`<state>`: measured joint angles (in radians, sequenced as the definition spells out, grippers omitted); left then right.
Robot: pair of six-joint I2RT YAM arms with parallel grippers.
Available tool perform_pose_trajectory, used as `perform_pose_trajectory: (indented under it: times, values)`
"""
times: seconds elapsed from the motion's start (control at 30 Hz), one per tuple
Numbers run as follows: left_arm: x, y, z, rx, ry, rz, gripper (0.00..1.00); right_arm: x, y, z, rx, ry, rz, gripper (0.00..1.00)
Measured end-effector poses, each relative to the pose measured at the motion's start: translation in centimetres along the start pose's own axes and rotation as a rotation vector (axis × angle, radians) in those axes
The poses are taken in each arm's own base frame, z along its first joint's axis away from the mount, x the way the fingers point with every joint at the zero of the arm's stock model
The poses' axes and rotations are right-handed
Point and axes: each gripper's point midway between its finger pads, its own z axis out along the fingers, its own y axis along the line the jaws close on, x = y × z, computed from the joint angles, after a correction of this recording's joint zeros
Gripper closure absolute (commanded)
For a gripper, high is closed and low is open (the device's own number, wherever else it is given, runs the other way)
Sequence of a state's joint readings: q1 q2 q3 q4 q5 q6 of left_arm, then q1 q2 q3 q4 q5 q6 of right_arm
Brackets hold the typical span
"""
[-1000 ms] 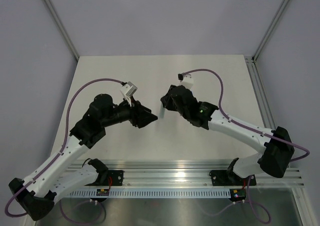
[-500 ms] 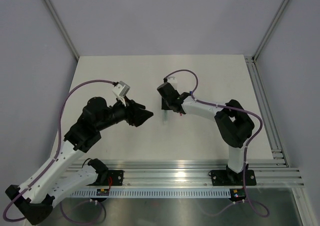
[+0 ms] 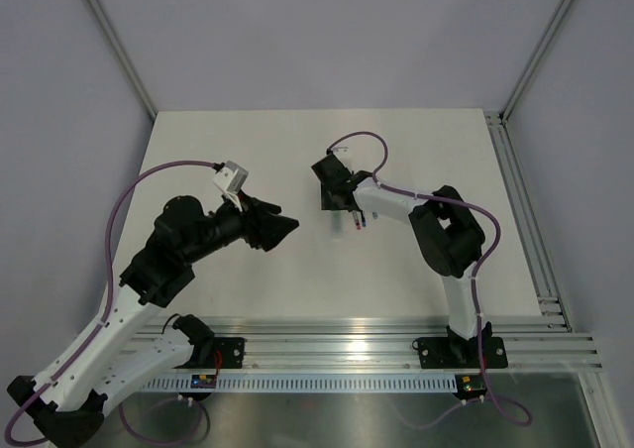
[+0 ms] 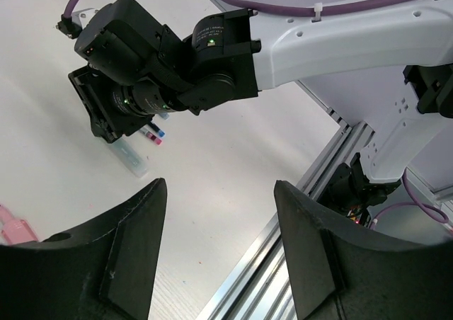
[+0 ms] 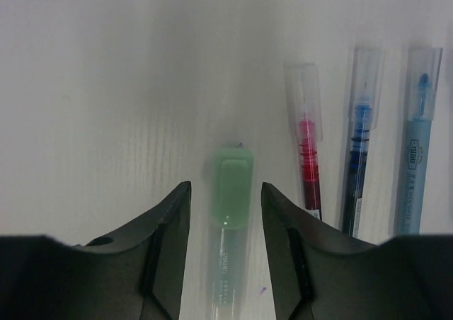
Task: Insert the pens into the pen caps
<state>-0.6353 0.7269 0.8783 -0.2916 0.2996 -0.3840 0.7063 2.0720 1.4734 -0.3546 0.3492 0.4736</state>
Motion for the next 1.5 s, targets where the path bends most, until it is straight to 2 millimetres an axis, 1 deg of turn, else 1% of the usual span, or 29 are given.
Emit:
perform_pose_trajectory:
  times: [0.03,0.2,0.3,0.33,0.4,0.47,0.5,0.57,0.63,0.7,0.8,0.93,1.1,1.2,1.3,1.37,1.5]
  values:
    - [0.0,0.0,0.0,-0.001,0.000,0.000,0.35,-0.1,0.0,-0.1,0.002,0.002,0.000,0.44]
    - [-0.1,0.3,0.0,-0.019,-0.004,0.002,0.34,-0.5,0.1,-0.6,-0.004,-0.004,0.003,0.41]
    - [-0.2,0.5,0.0,-0.029,-0.007,0.001,0.34,-1.0,0.6,-2.0,-0.021,-0.027,0.010,0.41]
    - [-0.2,0.6,0.0,-0.032,-0.009,0.001,0.33,-1.2,1.1,-2.9,-0.034,-0.041,0.012,0.42]
    - [-0.4,0.8,-0.1,-0.042,-0.015,0.001,0.33,-1.0,2.9,-4.9,-0.072,-0.071,0.004,0.41]
    - [-0.6,1.2,-0.4,-0.063,-0.027,0.001,0.32,0.0,6.1,-7.1,-0.137,-0.098,-0.017,0.41]
    - [-0.9,1.5,-0.6,-0.078,-0.040,0.001,0.31,0.8,8.0,-8.2,-0.177,-0.105,-0.030,0.41]
    - [-1.7,1.9,-1.4,-0.111,-0.082,0.007,0.30,2.6,10.9,-9.6,-0.233,-0.108,-0.055,0.41]
    - [-2.8,2.0,-2.5,-0.137,-0.139,0.017,0.30,4.9,13.3,-10.5,-0.264,-0.092,-0.090,0.39]
    - [-3.6,1.8,-3.5,-0.147,-0.184,0.025,0.29,6.4,15.1,-10.4,-0.273,-0.080,-0.114,0.37]
    - [-4.8,1.6,-4.5,-0.156,-0.243,0.040,0.29,7.8,16.9,-9.1,-0.265,-0.062,-0.128,0.36]
    - [-4.8,2.0,-4.2,-0.170,-0.240,0.040,0.28,9.1,17.1,-7.3,-0.229,-0.033,-0.127,0.35]
    - [-4.4,2.5,-3.6,-0.181,-0.213,0.033,0.28,9.7,17.9,-6.0,-0.211,-0.015,-0.126,0.37]
    - [-4.3,2.6,-3.5,-0.181,-0.210,0.032,0.27,9.9,18.1,-5.2,-0.196,-0.017,-0.130,0.41]
    - [-4.4,2.6,-3.5,-0.180,-0.211,0.032,0.27,9.7,18.3,-4.9,-0.188,-0.029,-0.127,0.47]
    - [-4.4,2.6,-3.5,-0.179,-0.210,0.032,0.27,9.7,18.1,-4.9,-0.180,-0.032,-0.126,0.49]
    - [-4.3,2.5,-3.5,-0.174,-0.208,0.032,0.27,9.5,18.0,-4.6,-0.165,-0.044,-0.126,0.58]
